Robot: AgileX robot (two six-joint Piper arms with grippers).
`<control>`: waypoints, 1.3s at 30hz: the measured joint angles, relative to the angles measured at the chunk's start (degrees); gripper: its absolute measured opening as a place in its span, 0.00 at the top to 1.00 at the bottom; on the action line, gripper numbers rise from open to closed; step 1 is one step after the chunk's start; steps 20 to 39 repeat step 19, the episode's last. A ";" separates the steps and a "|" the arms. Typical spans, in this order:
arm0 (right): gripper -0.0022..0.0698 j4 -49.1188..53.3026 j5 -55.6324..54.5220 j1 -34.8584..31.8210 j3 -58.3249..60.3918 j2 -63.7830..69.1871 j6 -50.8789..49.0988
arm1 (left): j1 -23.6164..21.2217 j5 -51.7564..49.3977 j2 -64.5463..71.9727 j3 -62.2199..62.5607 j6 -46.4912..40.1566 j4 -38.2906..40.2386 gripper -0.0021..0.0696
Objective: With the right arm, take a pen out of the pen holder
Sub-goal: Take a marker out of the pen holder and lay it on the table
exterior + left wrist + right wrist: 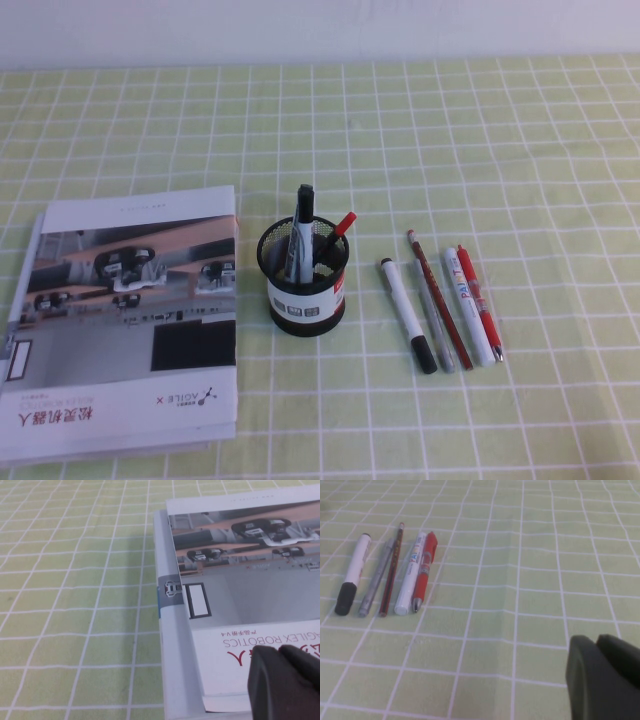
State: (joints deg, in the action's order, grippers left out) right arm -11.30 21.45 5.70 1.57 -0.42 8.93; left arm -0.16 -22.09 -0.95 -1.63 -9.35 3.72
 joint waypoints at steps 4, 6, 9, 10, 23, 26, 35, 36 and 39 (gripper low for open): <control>0.99 0.11 0.66 0.00 0.00 0.00 0.00 | 0.00 0.00 0.00 0.00 0.00 0.00 0.98; 0.99 0.11 0.66 0.00 0.00 0.00 0.00 | 0.00 0.00 0.00 0.00 0.00 0.00 0.98; 0.99 0.11 0.66 0.00 0.00 0.00 0.00 | 0.00 0.00 0.00 0.00 0.00 0.00 0.98; 0.99 0.11 0.66 0.00 0.00 0.00 0.00 | 0.00 0.00 0.00 0.00 0.00 0.00 0.98; 0.99 0.11 0.73 0.00 0.00 0.00 -0.10 | 0.00 0.00 0.00 0.00 0.00 0.00 0.98; 0.99 0.11 0.73 0.00 0.00 0.00 -0.10 | 0.00 0.00 0.00 0.00 0.00 0.00 0.98; 0.99 0.11 0.73 0.00 0.00 0.00 -0.10 | 0.00 0.00 0.00 0.00 0.00 0.00 0.98; 0.99 0.11 0.73 0.00 0.00 0.00 -0.10 | 0.00 0.00 0.00 0.00 0.00 0.00 0.98; 0.99 0.11 0.73 0.00 0.00 0.00 -0.10 | 0.00 0.00 0.00 0.00 0.00 0.00 0.98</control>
